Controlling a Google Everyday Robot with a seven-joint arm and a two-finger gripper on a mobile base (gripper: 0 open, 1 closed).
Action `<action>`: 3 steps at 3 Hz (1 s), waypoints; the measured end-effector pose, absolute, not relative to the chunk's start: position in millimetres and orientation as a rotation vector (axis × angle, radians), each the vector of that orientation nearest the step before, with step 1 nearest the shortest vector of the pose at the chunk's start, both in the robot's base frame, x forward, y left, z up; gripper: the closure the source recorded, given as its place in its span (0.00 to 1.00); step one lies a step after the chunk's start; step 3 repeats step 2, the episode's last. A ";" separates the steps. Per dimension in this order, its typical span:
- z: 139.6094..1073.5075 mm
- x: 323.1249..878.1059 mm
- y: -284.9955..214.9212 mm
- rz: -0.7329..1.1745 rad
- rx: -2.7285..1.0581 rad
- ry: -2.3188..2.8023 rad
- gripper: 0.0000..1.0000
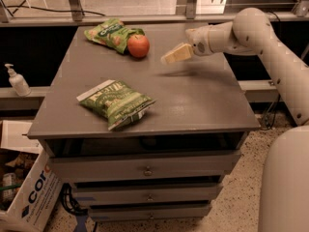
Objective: Move apple near green rice chip bag
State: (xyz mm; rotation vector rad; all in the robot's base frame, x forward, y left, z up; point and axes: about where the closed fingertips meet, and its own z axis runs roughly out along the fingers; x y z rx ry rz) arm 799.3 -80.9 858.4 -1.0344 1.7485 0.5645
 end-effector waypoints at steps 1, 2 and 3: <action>863.3 792.1 -116.2 0.558 -0.992 1.755 0.00; 863.0 791.8 -117.7 0.557 -0.990 1.757 0.00; 863.0 791.8 -117.7 0.557 -0.990 1.757 0.00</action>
Offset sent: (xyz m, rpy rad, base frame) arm -0.0065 -0.0318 0.0044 0.0150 0.0006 -0.0294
